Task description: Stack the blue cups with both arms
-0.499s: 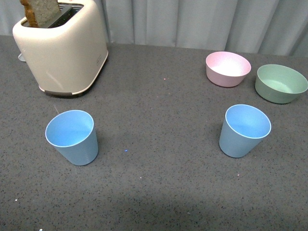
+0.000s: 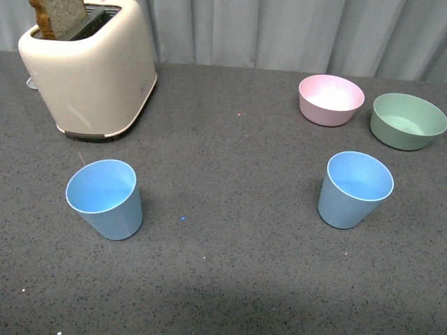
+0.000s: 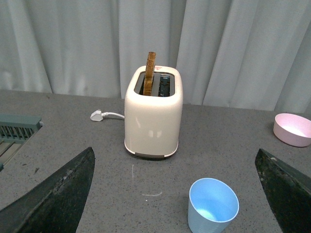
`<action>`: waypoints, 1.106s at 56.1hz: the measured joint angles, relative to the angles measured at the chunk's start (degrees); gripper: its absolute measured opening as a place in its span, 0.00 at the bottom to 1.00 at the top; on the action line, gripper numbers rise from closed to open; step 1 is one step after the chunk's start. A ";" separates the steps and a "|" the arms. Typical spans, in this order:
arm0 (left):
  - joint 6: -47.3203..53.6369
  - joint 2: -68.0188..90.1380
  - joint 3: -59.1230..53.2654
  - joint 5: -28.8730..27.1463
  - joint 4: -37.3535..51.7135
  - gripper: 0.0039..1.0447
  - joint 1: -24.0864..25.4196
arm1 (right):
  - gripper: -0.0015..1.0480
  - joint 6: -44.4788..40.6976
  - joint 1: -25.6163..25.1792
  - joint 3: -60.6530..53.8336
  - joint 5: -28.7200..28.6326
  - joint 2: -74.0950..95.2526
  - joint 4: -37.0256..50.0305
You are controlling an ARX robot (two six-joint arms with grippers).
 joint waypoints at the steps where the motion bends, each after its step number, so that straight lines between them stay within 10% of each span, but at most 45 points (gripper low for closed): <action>1: 0.00 0.00 0.00 0.00 0.00 0.94 0.00 | 0.91 0.00 0.00 0.00 0.00 -0.02 0.00; 24: 0.00 0.00 0.00 0.00 0.02 0.94 0.00 | 0.91 0.00 0.00 0.00 0.00 0.00 0.00; 30: -6.86 8.66 4.39 -13.97 -11.87 0.94 -3.89 | 0.91 0.00 0.02 0.00 0.02 0.00 0.00; 35: -9.81 16.06 4.98 -14.62 -10.40 0.94 -3.19 | 0.91 0.00 0.00 0.00 0.00 0.00 0.00; 50: -13.18 51.30 15.06 -3.93 10.93 0.94 2.05 | 0.91 0.00 0.00 0.00 0.00 0.00 0.00; 62: -14.43 80.67 29.99 7.69 10.47 0.94 -1.27 | 0.91 0.00 0.00 0.00 0.00 0.00 0.00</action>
